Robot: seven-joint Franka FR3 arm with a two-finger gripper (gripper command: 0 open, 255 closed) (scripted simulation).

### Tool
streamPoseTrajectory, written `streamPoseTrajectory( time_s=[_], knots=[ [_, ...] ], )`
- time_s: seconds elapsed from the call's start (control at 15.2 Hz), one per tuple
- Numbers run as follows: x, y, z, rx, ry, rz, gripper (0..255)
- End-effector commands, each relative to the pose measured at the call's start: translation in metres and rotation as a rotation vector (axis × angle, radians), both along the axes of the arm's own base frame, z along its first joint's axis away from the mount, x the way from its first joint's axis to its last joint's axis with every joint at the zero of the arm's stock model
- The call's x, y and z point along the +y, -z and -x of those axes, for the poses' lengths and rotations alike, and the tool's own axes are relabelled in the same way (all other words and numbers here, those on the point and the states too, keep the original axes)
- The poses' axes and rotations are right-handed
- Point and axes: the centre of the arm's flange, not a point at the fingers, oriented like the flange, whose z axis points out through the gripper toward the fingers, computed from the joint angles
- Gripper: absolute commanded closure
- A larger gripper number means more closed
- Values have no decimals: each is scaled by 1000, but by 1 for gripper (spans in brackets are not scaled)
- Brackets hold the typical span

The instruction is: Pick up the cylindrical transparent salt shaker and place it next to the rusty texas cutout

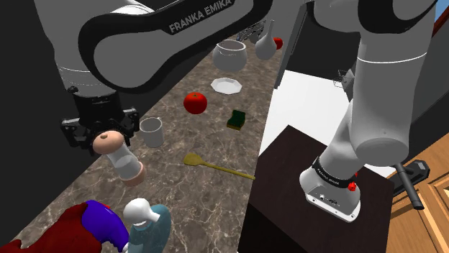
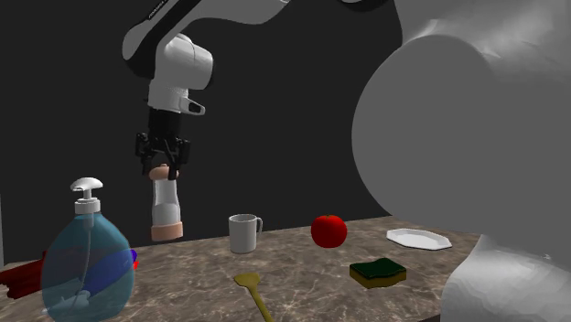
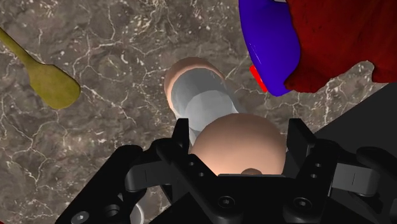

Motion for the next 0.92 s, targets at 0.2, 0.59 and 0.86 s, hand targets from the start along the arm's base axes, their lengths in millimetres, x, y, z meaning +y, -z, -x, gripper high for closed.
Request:
streamPoseTrajectory(
  time_s=[0.2, 0.59, 0.86],
  knots=[
    [-1, 27, 1, -1, 0, 0, 255],
    [-1, 59, 1, -1, 0, 0, 255],
    [-1, 79, 1, -1, 0, 0, 255]
  ],
)
